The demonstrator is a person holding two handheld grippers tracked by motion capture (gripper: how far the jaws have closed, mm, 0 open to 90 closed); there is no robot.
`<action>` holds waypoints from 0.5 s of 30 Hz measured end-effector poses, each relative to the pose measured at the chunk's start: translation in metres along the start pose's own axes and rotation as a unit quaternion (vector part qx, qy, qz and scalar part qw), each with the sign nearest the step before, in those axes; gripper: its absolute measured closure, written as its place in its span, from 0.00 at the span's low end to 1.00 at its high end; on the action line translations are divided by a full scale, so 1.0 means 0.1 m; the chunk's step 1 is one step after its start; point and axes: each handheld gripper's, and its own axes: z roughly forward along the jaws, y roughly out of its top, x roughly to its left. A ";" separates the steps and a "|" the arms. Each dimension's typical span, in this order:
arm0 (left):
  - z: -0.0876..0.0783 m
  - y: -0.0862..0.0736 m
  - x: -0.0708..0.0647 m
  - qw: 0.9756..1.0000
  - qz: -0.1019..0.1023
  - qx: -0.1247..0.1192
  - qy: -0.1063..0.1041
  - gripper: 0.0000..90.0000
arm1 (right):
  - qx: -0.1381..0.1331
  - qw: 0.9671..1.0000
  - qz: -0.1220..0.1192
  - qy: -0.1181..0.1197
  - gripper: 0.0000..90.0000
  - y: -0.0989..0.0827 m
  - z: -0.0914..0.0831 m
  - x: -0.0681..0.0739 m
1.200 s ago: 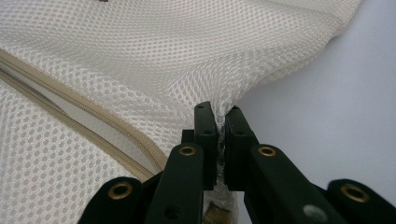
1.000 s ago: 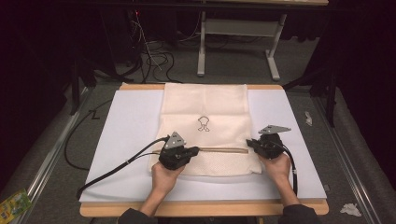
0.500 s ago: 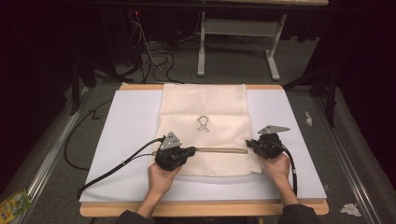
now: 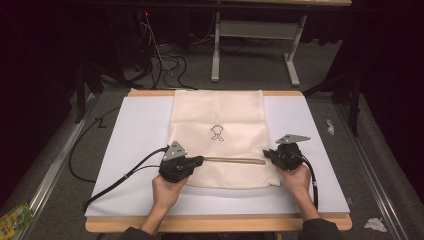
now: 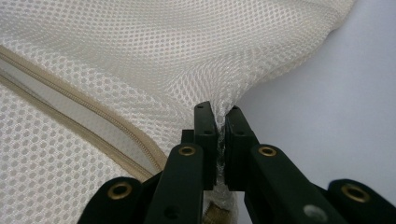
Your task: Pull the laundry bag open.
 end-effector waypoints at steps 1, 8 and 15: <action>-0.01 0.00 0.01 1.000 -0.002 -0.002 -0.001 0.97 | 0.001 1.000 0.002 0.001 0.97 0.00 0.00 0.00; -0.06 -0.02 0.05 1.000 -0.012 -0.011 -0.002 0.97 | 0.002 1.000 -0.002 0.001 0.97 0.00 -0.01 0.01; -0.12 -0.01 0.08 1.000 -0.013 -0.014 0.004 0.97 | 0.000 1.000 -0.004 0.003 0.97 0.01 -0.02 0.02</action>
